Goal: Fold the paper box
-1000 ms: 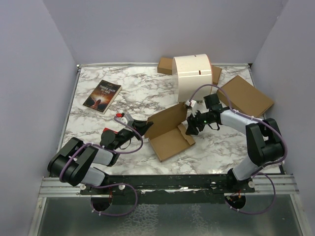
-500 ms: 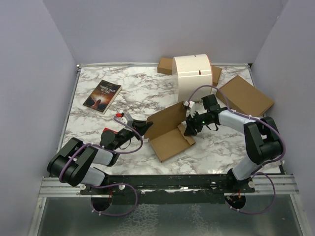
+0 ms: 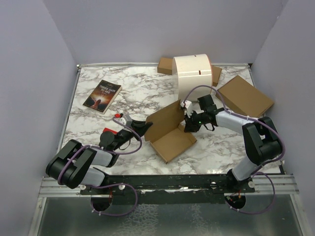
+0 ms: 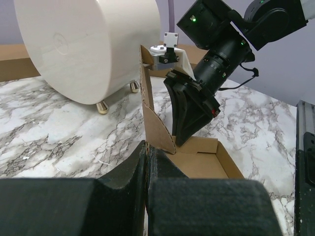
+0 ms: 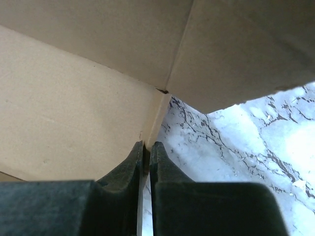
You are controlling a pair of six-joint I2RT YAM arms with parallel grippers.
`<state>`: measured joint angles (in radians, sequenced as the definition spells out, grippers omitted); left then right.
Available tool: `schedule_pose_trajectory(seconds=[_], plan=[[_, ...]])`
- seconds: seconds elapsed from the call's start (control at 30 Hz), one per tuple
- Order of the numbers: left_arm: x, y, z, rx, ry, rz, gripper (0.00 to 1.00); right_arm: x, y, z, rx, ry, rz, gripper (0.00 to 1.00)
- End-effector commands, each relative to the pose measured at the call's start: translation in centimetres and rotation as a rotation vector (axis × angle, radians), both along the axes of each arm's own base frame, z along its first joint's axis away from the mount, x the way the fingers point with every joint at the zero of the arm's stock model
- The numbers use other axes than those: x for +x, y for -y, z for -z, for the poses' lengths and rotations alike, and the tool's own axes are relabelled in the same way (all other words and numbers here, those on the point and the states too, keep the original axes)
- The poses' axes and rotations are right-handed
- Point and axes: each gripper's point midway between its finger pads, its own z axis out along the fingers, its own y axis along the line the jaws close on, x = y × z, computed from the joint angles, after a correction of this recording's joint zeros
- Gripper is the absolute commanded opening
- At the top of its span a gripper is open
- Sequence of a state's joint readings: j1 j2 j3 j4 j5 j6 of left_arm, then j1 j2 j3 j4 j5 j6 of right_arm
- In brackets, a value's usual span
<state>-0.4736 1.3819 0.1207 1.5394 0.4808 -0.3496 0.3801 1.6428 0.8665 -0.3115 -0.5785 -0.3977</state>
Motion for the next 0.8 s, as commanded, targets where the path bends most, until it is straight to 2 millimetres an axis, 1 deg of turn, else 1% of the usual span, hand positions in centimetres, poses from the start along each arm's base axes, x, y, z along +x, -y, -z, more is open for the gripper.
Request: schedule_pose_trajectory(seconds=[0.0,0.1,0.17,0.27,0.33,0.53,0.7,0.73,0.77], plan=[[-1.0,-0.8,-6.0,-0.132,0.221,-0.021,0.0,-0.6,1.1,2.2,-0.154,0.041,-0.03,0.01],[-1.1,-0.8,-5.9,-0.133,0.213,-0.023,0.0,-0.1,1.2,2.1,-0.203,0.109,-0.036,0.01],[-1.0,-0.9,-5.8,-0.135,0.208,-0.027,0.0,-0.3,1.2,2.1,-0.207,0.105,-0.045,0.02],[-0.9,-1.1,-5.7,-0.136,0.208,-0.043,0.0,-0.9,1.0,2.0,-0.196,0.087,-0.066,0.12],[-0.9,-1.2,-5.6,-0.135,0.206,-0.055,0.0,-1.1,1.0,1.9,-0.196,0.082,-0.072,0.18],[-0.9,-1.5,-5.7,-0.136,0.211,-0.072,0.0,-1.7,1.3,2.1,-0.202,0.068,-0.077,0.29],[-0.9,-1.7,-5.7,-0.138,0.215,-0.082,0.0,-1.8,1.4,2.3,-0.207,0.06,-0.077,0.31],[-0.9,-1.7,-5.8,-0.139,0.217,-0.085,0.0,-1.7,1.5,2.3,-0.213,0.065,-0.072,0.3],[-1.0,-1.8,-5.9,-0.141,0.219,-0.086,0.0,-1.6,1.6,2.3,-0.219,0.068,-0.066,0.27]])
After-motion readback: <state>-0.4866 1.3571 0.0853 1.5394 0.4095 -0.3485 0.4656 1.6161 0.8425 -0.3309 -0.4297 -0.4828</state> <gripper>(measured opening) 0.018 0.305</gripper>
